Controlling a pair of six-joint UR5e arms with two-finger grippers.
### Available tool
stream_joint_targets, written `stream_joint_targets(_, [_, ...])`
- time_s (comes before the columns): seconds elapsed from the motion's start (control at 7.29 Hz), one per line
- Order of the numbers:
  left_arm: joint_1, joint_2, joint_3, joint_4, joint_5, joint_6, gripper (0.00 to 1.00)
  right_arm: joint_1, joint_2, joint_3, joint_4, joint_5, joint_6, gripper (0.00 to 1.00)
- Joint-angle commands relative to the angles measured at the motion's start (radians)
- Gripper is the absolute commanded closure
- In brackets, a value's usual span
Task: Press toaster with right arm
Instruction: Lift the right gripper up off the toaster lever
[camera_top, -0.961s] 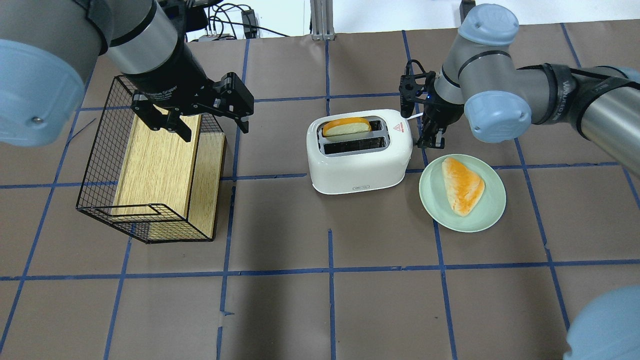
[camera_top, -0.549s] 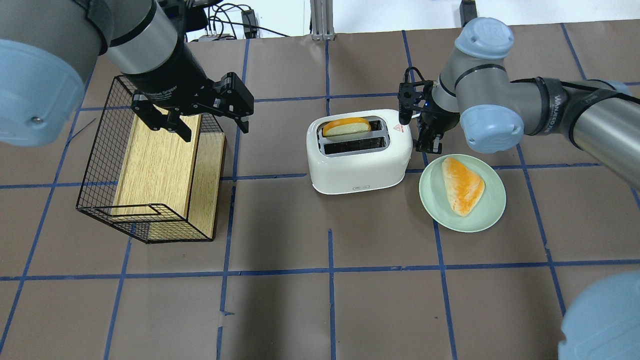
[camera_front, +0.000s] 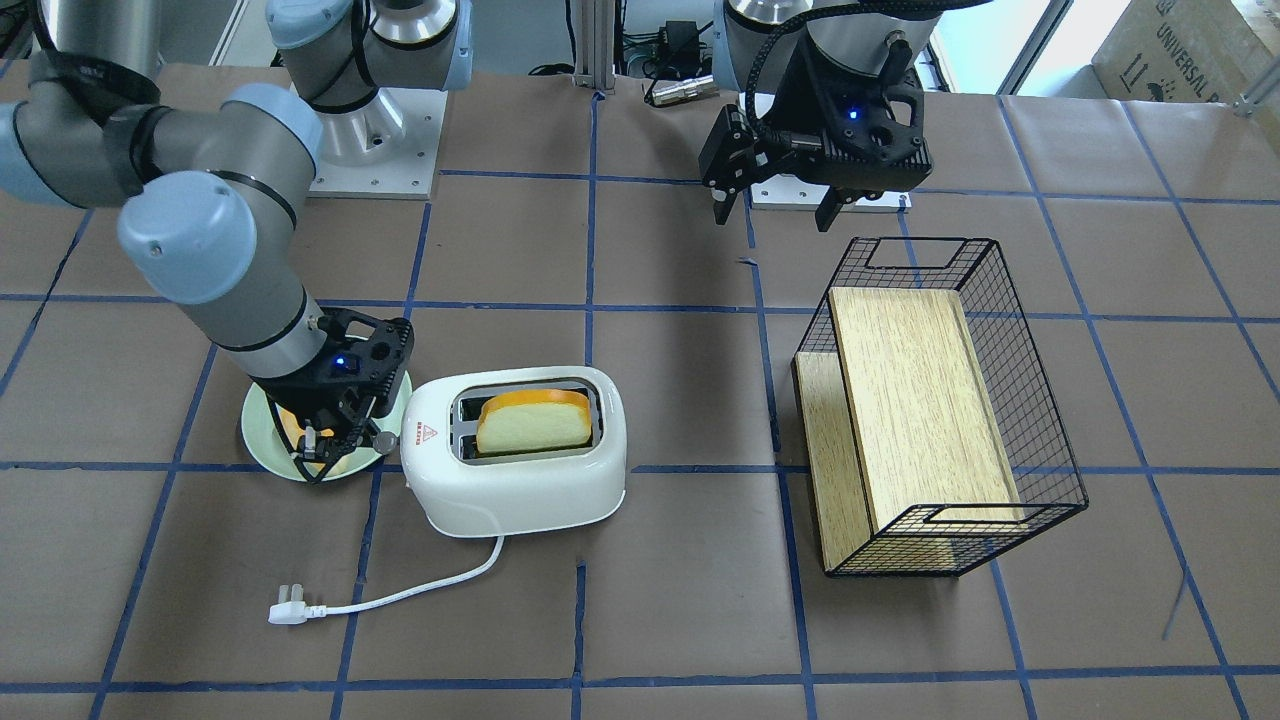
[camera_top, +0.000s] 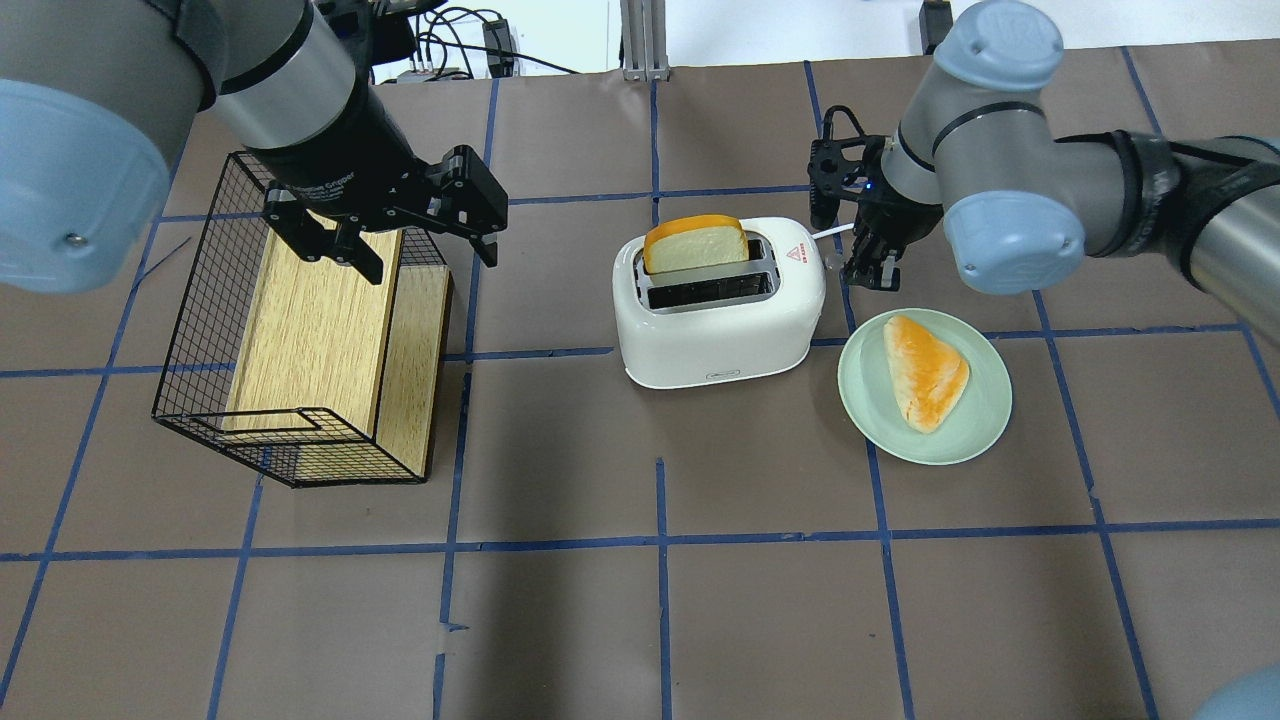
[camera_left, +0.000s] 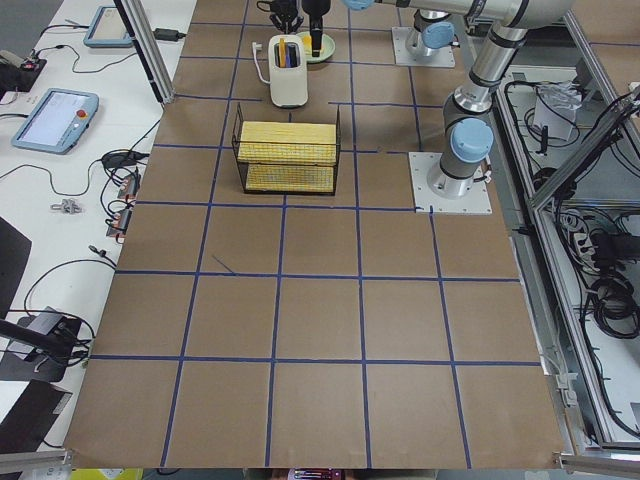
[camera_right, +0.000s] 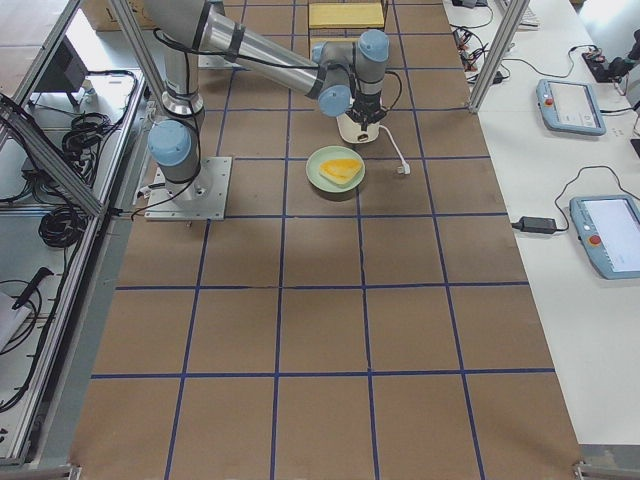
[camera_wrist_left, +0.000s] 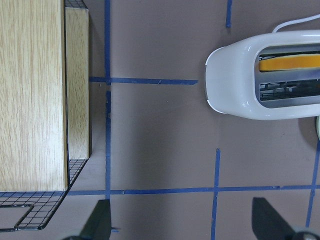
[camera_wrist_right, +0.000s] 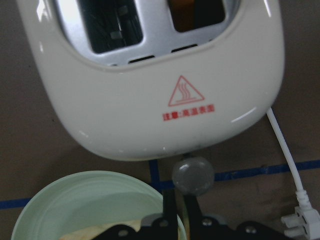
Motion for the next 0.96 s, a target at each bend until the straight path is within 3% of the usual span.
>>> stream_joint_targets(0.0, [-0.001,0.0,0.0,0.0,-0.001,0.0,0.0,-0.015,-0.075,-0.174,0.282,0.002,0.089,0.52])
stream_joint_targets(0.14, [-0.001,0.0,0.001,0.0,0.001,0.0,0.0,-0.015,-0.075,-0.222,0.362,0.017,0.226,0.3])
stream_joint_targets(0.27, [0.001,0.0,0.0,0.0,0.001,0.0,0.0,-0.016,-0.077,-0.223,0.407,0.04,0.437,0.22])
stream_joint_targets(0.41, [-0.001,0.0,0.0,0.0,0.001,0.0,0.0,-0.016,-0.113,-0.234,0.439,0.03,0.645,0.21])
stream_joint_targets(0.69, [0.001,0.0,0.0,0.0,0.001,0.0,0.0,-0.012,-0.13,-0.232,0.45,0.017,0.831,0.11])
stream_joint_targets(0.82, [-0.001,0.0,0.0,0.0,-0.001,0.0,0.0,-0.013,-0.136,-0.241,0.453,-0.042,0.964,0.11])
